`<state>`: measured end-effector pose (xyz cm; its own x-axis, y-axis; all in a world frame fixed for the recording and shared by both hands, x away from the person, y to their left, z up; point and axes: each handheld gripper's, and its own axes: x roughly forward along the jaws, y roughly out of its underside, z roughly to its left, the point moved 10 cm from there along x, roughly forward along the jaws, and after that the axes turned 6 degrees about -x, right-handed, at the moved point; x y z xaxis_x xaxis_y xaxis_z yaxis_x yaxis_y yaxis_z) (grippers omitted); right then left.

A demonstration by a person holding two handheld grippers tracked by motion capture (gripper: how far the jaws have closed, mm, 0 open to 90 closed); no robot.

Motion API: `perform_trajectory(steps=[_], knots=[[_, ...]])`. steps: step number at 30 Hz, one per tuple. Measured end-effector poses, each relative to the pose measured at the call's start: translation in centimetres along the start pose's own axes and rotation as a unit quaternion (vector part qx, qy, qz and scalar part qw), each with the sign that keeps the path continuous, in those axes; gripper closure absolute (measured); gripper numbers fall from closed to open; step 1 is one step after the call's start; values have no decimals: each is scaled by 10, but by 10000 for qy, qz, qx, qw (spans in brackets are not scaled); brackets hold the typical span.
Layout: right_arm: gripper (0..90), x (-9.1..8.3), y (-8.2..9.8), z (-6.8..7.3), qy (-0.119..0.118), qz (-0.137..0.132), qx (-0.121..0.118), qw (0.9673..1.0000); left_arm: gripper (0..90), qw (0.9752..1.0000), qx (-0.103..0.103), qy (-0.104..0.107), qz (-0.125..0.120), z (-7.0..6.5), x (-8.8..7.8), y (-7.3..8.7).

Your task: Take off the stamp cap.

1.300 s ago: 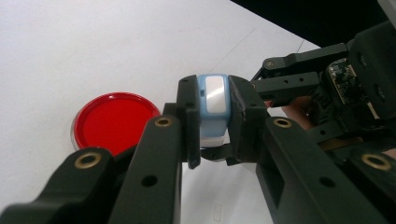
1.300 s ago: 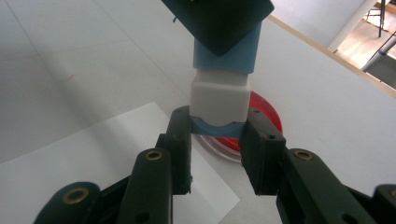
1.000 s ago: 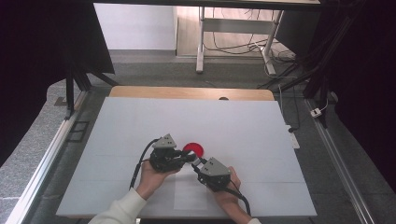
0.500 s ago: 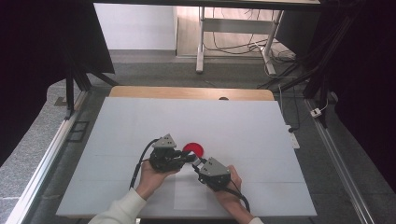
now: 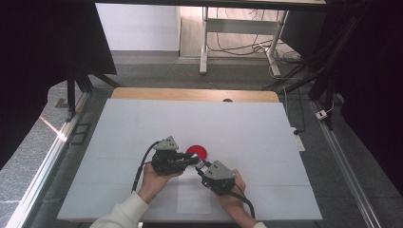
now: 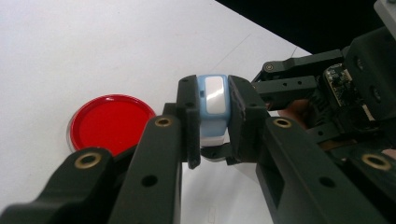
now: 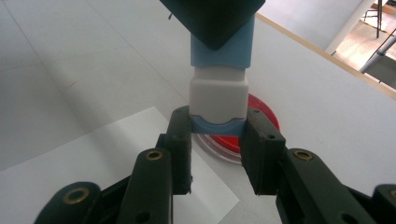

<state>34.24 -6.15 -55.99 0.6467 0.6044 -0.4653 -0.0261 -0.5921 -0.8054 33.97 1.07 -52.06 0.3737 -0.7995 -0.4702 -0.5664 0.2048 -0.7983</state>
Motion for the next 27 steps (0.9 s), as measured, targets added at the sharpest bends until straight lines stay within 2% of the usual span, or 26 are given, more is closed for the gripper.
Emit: perform_trajectory(steps=[5, 8, 11, 16, 22, 27], knots=[[653, -1, 1, -1, -60, 93, -217, 9997, 758, 10000, -2, 18, 15, 0, 0, 0], [653, -1, 1, -2, -72, 108, -264, 9996, 758, 10000, -7, 25, 10, 0, 0, 0], [653, -2, 0, -2, -60, 71, -287, 9995, 759, 10000, -9, 47, -20, -1, 0, 0], [653, -2, -1, -2, 14, -7, -112, 9999, 760, 10000, -34, 78, -44, -1, -1, -1], [653, -3, -1, -2, 34, -64, -59, 10000, 761, 9999, -25, 71, -74, -1, -1, -1], [653, -5, -1, -3, 9, -48, -215, 9998, 761, 9998, -76, 139, -83, -2, -1, -2]])
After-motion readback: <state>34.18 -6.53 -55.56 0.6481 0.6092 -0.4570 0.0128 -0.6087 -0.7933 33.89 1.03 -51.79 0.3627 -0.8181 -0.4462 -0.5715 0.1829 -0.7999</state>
